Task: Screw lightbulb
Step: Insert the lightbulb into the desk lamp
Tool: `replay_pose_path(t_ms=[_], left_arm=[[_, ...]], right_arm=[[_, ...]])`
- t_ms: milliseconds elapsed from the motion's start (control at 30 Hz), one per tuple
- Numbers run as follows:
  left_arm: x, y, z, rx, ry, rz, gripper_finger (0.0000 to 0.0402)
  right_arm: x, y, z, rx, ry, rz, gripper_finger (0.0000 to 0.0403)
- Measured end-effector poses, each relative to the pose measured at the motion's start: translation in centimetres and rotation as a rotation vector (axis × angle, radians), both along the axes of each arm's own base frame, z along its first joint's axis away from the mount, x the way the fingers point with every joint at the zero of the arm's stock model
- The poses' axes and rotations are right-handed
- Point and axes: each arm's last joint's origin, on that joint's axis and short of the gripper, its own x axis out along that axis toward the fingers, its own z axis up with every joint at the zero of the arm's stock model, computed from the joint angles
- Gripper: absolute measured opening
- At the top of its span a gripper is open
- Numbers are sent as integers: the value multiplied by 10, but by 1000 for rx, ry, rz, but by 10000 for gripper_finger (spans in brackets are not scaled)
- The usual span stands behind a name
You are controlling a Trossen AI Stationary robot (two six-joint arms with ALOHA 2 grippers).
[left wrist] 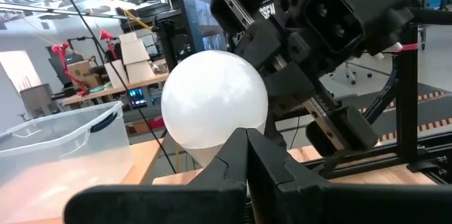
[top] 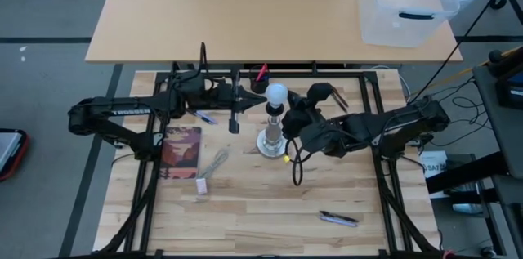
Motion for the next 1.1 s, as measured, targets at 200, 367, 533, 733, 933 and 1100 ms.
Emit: replay_pose_path(t_ms=[200, 367, 533, 733, 933, 1100], left_arm=[[0, 3, -2, -6, 18, 10, 0], [0, 4, -3, -9, 28, 41, 0], [1, 6, -6, -17, 53, 91, 0], [0, 9, -6, -20, 57, 114, 0], [-2, 7, -5, -18, 57, 103, 0], [-7, 0, 2, -8, 33, 87, 0]], right_arm=[[5, 6, -7, -6, 23, 11, 0], [5, 11, -9, 2, 17, 24, 0], [5, 22, -11, 25, 17, 86, 0], [1, 33, -11, 35, 2, 109, 0], [-1, 31, -11, 14, -4, 62, 0], [1, 20, -12, 0, 11, 19, 0]])
